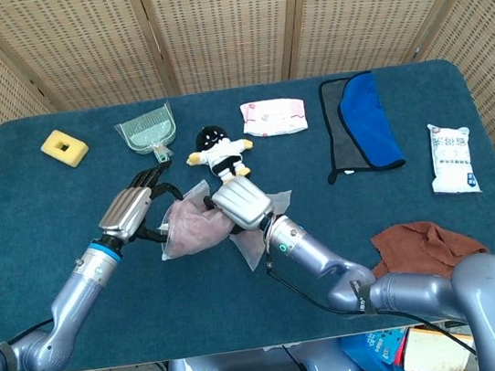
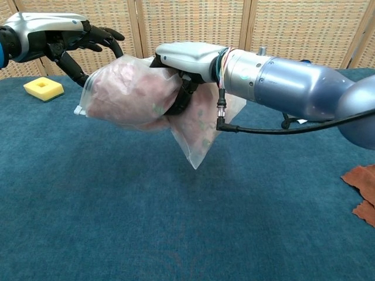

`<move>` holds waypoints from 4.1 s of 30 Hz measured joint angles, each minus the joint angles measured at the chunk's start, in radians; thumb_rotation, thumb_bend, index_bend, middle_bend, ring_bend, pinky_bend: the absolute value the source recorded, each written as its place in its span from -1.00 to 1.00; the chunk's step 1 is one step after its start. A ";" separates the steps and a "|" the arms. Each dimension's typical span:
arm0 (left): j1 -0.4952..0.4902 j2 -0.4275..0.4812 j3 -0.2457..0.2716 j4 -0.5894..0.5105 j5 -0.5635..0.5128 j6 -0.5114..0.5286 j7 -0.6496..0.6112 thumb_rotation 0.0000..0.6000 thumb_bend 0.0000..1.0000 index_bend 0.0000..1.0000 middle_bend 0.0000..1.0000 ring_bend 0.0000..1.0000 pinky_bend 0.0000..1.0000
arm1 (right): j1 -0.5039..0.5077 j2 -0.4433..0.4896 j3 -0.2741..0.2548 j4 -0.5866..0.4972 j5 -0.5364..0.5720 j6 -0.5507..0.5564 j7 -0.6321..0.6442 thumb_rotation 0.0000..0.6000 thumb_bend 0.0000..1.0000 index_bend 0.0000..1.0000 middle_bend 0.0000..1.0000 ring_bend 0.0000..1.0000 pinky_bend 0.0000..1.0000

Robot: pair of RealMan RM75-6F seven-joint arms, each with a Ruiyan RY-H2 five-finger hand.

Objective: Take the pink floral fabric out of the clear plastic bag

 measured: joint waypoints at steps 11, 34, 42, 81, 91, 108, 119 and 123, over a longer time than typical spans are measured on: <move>-0.017 -0.055 0.012 0.005 0.003 0.024 0.026 1.00 -0.65 -0.24 -1.00 -1.00 -1.00 | 0.008 -0.002 0.007 -0.017 0.036 -0.004 -0.038 1.00 0.70 0.20 0.27 0.35 0.77; -0.061 -0.199 0.022 0.073 -0.078 0.096 0.141 1.00 -0.06 0.44 -1.00 -1.00 -1.00 | 0.003 0.036 -0.006 -0.033 0.086 -0.003 -0.112 1.00 0.90 0.20 0.27 0.35 0.77; -0.088 -0.275 0.021 0.126 -0.123 0.060 0.135 1.00 -0.06 0.45 -1.00 -1.00 -1.00 | -0.003 0.087 -0.022 -0.062 0.149 -0.037 -0.162 1.00 0.92 0.09 0.01 0.25 0.59; -0.123 -0.256 -0.046 0.108 -0.193 0.053 0.183 1.00 -0.06 0.47 -1.00 -1.00 -1.00 | -0.446 0.280 -0.267 -0.152 0.014 0.384 -0.046 1.00 -0.95 -0.34 0.46 0.51 0.99; -0.152 -0.254 -0.100 0.074 -0.353 0.048 0.154 1.00 -0.06 0.47 -1.00 -1.00 -1.00 | -0.499 0.214 -0.271 -0.174 -0.001 0.403 -0.081 1.00 -0.95 -0.12 0.57 0.61 1.00; -0.207 -0.331 -0.200 0.010 -0.577 0.131 0.102 1.00 0.08 0.49 -1.00 -1.00 -1.00 | -0.486 0.094 -0.131 -0.241 0.238 0.341 -0.242 1.00 -0.95 -0.12 0.57 0.61 1.00; -0.248 -0.346 -0.293 -0.057 -0.743 0.253 0.104 1.00 0.19 0.51 -1.00 -1.00 -1.00 | -0.464 -0.014 -0.044 -0.207 0.375 0.354 -0.296 1.00 -0.95 -0.12 0.56 0.61 1.00; -0.266 -0.363 -0.341 -0.070 -0.795 0.316 0.102 1.00 0.20 0.51 -1.00 -1.00 -1.00 | -0.465 -0.031 -0.024 -0.212 0.388 0.370 -0.288 1.00 -0.95 -0.12 0.56 0.61 1.00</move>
